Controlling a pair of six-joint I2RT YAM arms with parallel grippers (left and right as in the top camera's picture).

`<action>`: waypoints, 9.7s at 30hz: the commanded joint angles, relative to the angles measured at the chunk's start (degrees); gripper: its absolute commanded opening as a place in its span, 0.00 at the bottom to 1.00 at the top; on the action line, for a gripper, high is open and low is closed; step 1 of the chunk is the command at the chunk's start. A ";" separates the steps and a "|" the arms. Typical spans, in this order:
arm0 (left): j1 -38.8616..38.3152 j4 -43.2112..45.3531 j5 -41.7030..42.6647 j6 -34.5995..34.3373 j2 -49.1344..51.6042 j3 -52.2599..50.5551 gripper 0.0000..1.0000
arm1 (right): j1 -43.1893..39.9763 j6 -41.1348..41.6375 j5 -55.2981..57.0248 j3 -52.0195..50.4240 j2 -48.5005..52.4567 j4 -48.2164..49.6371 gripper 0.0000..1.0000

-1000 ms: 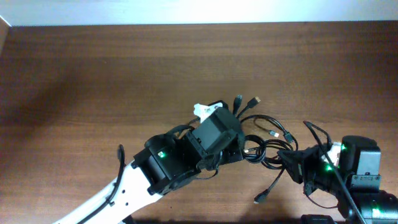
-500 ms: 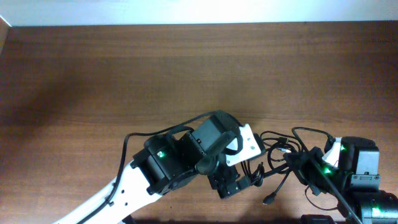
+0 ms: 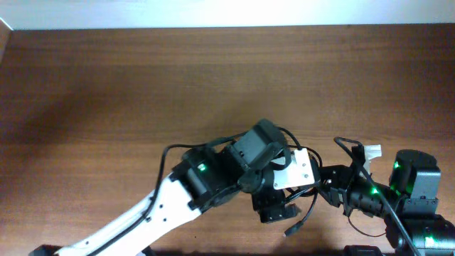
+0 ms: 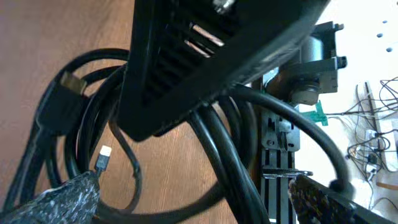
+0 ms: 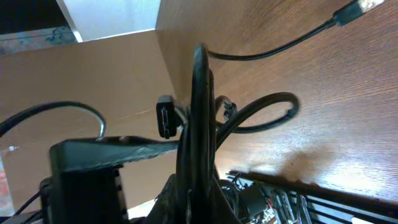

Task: Untangle cables

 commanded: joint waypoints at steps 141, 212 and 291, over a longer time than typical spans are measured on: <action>0.00 4.61 -15.63 -15.39 -22.62 0.37 0.00 | -0.17 -34.25 14.93 0.61 10.36 -2.45 0.24; 0.00 -5.62 -7.19 -5.92 -14.29 0.37 0.99 | -0.17 -69.55 -14.03 0.68 -5.79 -6.21 0.04; 0.00 4.35 -15.06 -21.31 -23.12 0.37 0.99 | -0.17 -5.68 -18.93 0.68 -5.79 66.79 0.04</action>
